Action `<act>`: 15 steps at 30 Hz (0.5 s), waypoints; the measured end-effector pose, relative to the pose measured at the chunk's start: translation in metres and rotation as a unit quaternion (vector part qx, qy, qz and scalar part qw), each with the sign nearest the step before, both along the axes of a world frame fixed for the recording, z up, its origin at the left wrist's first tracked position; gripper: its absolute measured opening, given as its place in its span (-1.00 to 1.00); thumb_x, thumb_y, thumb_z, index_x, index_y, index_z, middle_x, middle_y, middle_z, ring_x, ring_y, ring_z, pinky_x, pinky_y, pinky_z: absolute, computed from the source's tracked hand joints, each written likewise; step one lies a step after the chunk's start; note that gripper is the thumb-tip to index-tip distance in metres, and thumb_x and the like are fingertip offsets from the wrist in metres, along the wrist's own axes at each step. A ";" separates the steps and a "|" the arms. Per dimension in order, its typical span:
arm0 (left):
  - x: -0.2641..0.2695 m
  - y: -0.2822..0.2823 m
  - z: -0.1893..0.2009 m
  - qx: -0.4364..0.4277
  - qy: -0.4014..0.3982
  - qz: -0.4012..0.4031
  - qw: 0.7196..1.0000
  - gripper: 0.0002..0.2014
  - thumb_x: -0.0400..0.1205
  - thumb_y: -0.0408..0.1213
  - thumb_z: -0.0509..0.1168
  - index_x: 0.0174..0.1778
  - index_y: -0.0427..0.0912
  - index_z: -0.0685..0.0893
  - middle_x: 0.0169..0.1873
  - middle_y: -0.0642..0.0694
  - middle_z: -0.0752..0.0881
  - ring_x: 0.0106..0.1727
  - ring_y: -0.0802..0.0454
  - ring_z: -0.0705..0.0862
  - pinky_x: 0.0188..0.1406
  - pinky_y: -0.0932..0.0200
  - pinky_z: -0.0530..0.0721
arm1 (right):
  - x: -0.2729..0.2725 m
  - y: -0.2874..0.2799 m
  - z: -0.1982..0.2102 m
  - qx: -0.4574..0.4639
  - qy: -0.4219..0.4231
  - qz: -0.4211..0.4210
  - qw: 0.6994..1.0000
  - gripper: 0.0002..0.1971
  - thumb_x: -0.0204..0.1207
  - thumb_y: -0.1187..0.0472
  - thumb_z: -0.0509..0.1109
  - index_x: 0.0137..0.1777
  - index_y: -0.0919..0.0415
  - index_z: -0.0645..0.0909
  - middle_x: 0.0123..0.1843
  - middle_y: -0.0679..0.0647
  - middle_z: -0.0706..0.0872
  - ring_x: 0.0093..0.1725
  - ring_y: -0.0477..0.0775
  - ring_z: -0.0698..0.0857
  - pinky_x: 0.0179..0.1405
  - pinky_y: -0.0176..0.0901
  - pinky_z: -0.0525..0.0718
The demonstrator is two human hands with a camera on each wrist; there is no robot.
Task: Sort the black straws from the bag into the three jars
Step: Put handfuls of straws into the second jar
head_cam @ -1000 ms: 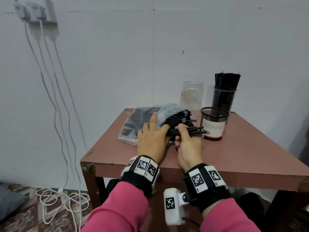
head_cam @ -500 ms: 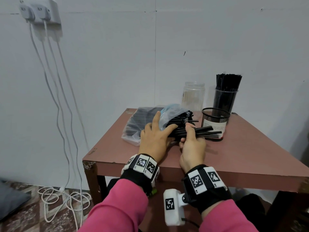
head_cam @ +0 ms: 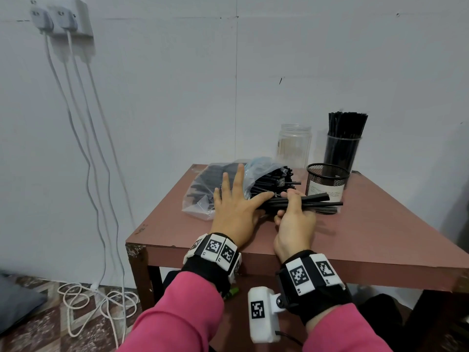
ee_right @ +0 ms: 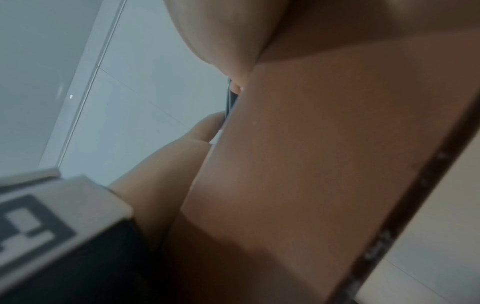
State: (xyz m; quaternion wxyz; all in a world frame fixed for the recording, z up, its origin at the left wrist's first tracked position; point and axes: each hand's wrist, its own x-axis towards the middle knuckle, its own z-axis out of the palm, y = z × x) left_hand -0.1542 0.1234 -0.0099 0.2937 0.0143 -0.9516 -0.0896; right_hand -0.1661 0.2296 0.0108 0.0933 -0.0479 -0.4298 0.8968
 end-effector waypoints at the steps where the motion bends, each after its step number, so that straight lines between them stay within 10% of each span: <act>1: 0.000 0.001 0.000 0.004 0.000 0.008 1.000 -0.54 0.64 0.02 0.31 0.46 0.40 0.41 0.68 -0.14 -0.28 0.66 -0.39 -0.24 0.56 -0.42 -0.09 | 0.000 0.000 0.000 0.000 -0.002 -0.004 1.000 -0.77 0.61 0.28 0.33 -0.31 0.13 0.61 -0.59 -0.17 0.58 -0.64 -0.18 0.38 -0.68 -0.36 0.30; 15: -0.002 -0.001 -0.002 0.051 -0.010 0.023 0.998 -0.52 0.61 -0.01 0.34 0.47 0.27 0.43 0.68 -0.22 -0.16 0.64 -0.37 0.08 0.51 -0.40 0.24 | -0.013 0.037 0.006 0.071 0.055 -0.070 0.994 -0.71 0.63 0.25 0.29 0.09 0.55 0.61 -0.34 0.05 0.69 -0.66 -0.20 0.42 -0.69 -0.38 0.37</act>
